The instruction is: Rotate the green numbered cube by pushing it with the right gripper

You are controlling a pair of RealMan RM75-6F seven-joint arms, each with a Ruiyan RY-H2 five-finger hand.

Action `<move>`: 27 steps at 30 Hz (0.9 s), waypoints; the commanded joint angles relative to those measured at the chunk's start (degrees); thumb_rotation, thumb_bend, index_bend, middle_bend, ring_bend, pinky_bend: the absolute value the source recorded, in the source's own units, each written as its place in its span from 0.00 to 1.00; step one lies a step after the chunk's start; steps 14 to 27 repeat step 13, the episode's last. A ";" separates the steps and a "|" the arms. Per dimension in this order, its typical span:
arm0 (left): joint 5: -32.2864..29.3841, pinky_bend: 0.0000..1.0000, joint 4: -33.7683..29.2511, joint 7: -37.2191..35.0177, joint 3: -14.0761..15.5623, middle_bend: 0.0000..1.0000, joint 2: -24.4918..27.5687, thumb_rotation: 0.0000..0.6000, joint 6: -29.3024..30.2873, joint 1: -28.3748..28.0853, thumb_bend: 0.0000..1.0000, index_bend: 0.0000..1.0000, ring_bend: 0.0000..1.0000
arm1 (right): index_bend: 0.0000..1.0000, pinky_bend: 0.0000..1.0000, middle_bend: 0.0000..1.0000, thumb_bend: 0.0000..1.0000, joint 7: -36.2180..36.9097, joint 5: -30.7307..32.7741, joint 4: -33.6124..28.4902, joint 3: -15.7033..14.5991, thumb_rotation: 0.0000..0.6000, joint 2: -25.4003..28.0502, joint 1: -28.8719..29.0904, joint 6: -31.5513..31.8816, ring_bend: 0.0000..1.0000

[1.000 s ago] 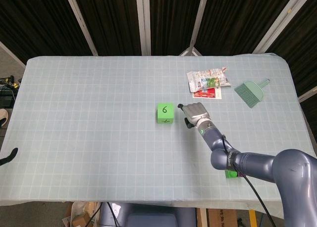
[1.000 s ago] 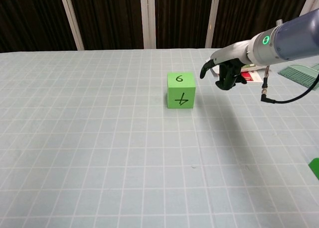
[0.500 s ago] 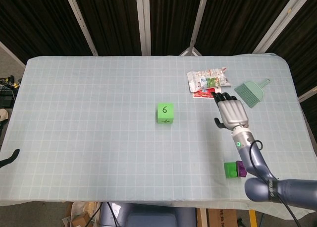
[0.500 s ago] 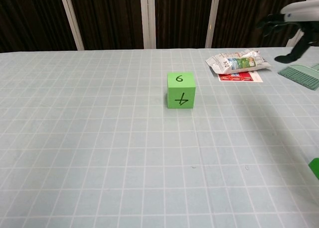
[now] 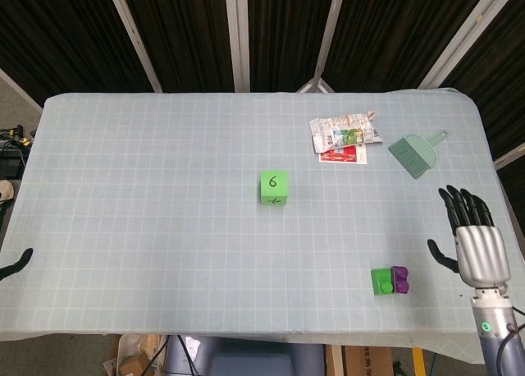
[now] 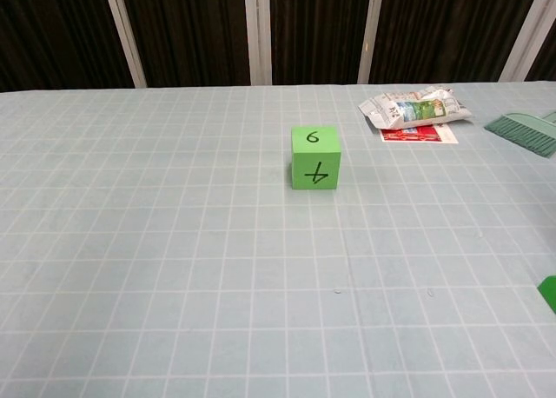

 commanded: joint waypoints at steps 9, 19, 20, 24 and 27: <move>0.46 0.08 0.51 -0.80 -0.05 0.00 -0.17 1.00 0.37 0.08 0.34 0.11 0.00 | 0.05 0.08 0.06 0.31 -7.05 -8.44 6.24 -0.32 1.00 -5.32 -8.08 -0.06 0.02; 0.32 0.08 0.82 -0.11 0.08 0.00 -0.57 1.00 -0.55 -0.39 0.33 0.11 0.00 | 0.05 0.08 0.06 0.31 -8.41 -9.60 6.60 0.69 1.00 -5.85 -8.37 -2.57 0.02; 0.32 0.08 0.82 -0.11 0.08 0.00 -0.57 1.00 -0.55 -0.39 0.33 0.11 0.00 | 0.05 0.08 0.06 0.31 -8.41 -9.60 6.60 0.69 1.00 -5.85 -8.37 -2.57 0.02; 0.32 0.08 0.82 -0.11 0.08 0.00 -0.57 1.00 -0.55 -0.39 0.33 0.11 0.00 | 0.05 0.08 0.06 0.31 -8.41 -9.60 6.60 0.69 1.00 -5.85 -8.37 -2.57 0.02; 0.32 0.08 0.82 -0.11 0.08 0.00 -0.57 1.00 -0.55 -0.39 0.33 0.11 0.00 | 0.05 0.08 0.06 0.31 -8.41 -9.60 6.60 0.69 1.00 -5.85 -8.37 -2.57 0.02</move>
